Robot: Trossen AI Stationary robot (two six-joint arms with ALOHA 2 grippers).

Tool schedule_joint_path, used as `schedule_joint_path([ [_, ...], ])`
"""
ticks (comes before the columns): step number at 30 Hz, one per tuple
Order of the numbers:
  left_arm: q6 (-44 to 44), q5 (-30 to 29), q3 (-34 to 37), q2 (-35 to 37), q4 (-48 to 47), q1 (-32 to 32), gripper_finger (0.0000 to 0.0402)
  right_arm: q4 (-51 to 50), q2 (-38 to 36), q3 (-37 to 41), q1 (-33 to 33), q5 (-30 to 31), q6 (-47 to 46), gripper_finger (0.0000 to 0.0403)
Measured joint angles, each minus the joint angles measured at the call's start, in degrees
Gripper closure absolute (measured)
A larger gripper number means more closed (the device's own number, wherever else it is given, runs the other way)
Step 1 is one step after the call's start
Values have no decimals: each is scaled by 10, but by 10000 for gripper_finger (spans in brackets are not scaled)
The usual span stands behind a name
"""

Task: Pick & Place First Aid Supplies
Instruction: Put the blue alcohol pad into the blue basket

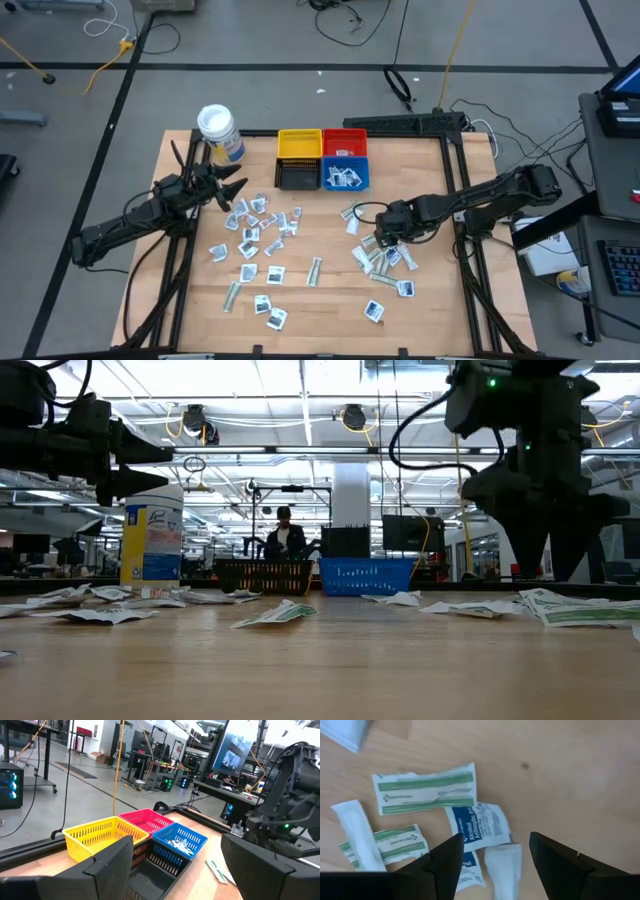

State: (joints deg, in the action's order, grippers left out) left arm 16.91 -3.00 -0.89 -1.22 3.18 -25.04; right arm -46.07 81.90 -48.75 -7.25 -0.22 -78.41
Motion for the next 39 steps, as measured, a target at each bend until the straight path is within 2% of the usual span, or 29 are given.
schedule_joint_path([
  [6,0,0,0,0,0,0,96,58,27,30,2,-16,11,179],
  [12,0,0,0,0,0,0,96,61,35,34,2,-15,11,193],
  [27,0,0,0,0,0,0,96,61,35,34,2,-12,28,393],
  [39,0,0,0,0,0,0,96,60,22,34,1,-14,37,402],
])
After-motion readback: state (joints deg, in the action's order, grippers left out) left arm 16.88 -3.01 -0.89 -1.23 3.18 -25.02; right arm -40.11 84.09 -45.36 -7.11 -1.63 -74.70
